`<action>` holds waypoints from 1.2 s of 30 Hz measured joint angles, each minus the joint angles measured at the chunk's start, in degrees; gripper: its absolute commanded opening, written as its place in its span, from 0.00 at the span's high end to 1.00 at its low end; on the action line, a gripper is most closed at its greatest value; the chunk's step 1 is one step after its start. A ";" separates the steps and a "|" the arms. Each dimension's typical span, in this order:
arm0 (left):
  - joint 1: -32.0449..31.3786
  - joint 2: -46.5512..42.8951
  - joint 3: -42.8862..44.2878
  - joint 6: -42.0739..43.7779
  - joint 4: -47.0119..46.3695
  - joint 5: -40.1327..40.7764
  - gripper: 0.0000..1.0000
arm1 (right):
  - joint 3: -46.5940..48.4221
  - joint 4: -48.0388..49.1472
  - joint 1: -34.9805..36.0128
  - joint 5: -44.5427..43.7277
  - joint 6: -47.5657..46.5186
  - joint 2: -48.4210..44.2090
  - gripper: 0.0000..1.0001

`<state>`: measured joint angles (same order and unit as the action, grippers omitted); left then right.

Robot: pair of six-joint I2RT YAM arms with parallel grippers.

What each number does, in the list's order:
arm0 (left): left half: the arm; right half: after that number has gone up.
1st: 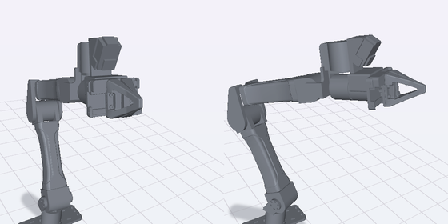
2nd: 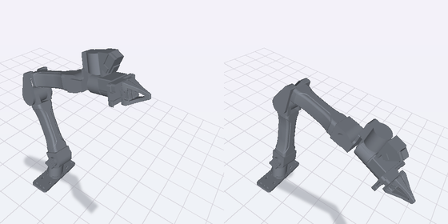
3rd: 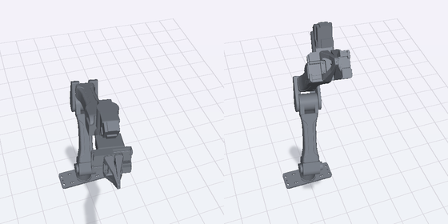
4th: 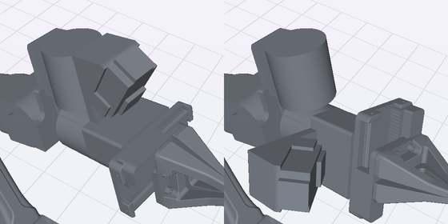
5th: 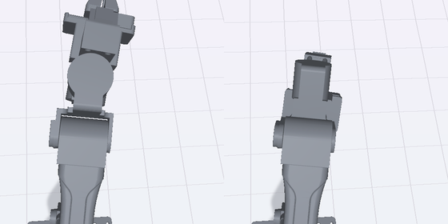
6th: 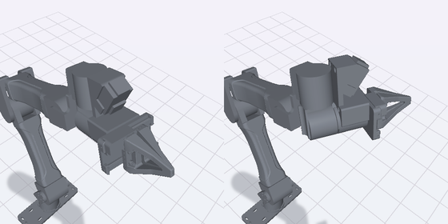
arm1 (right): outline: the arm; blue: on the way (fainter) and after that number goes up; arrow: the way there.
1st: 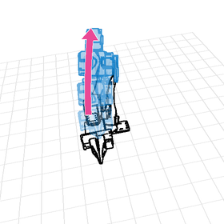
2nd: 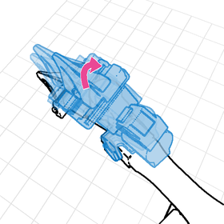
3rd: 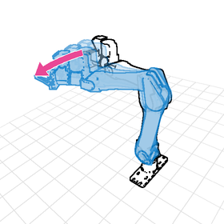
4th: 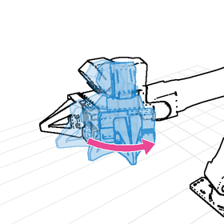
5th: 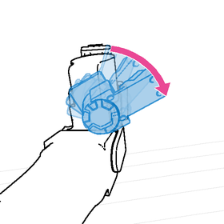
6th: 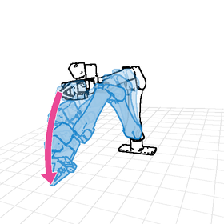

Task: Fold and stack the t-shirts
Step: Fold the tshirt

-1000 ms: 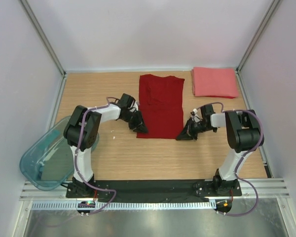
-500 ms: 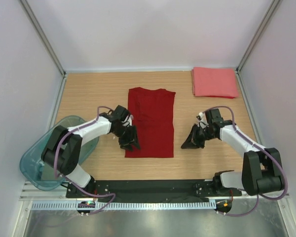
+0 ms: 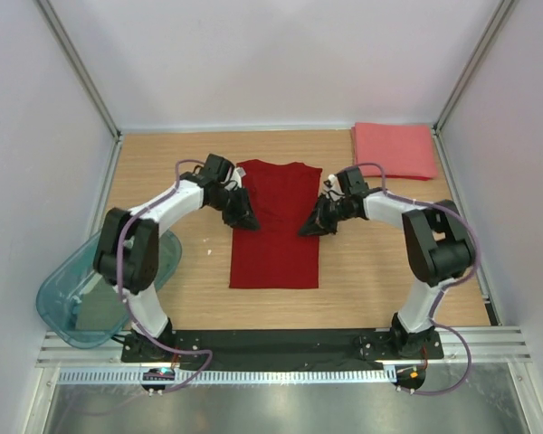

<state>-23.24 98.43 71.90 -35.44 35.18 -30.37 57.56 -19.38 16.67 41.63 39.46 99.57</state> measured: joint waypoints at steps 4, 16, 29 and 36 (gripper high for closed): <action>2.64 10.16 0.11 -0.04 -2.82 -1.16 0.82 | 2.54 7.67 1.16 1.42 3.72 8.48 0.92; 4.24 16.24 0.81 1.49 -4.85 -0.66 0.85 | 2.45 11.41 -6.54 6.51 1.64 16.24 0.92; 4.24 8.66 3.65 4.68 1.92 5.51 0.70 | 15.06 -5.03 -5.60 -1.64 -6.08 14.75 0.89; 4.37 8.90 11.34 4.04 0.24 4.09 0.74 | 18.18 -3.19 -0.17 -2.08 -3.48 14.75 0.89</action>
<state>-18.87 107.33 83.24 -31.40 35.42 -26.28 75.75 -22.57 16.49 39.55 35.99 114.32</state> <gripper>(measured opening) 0.274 0.113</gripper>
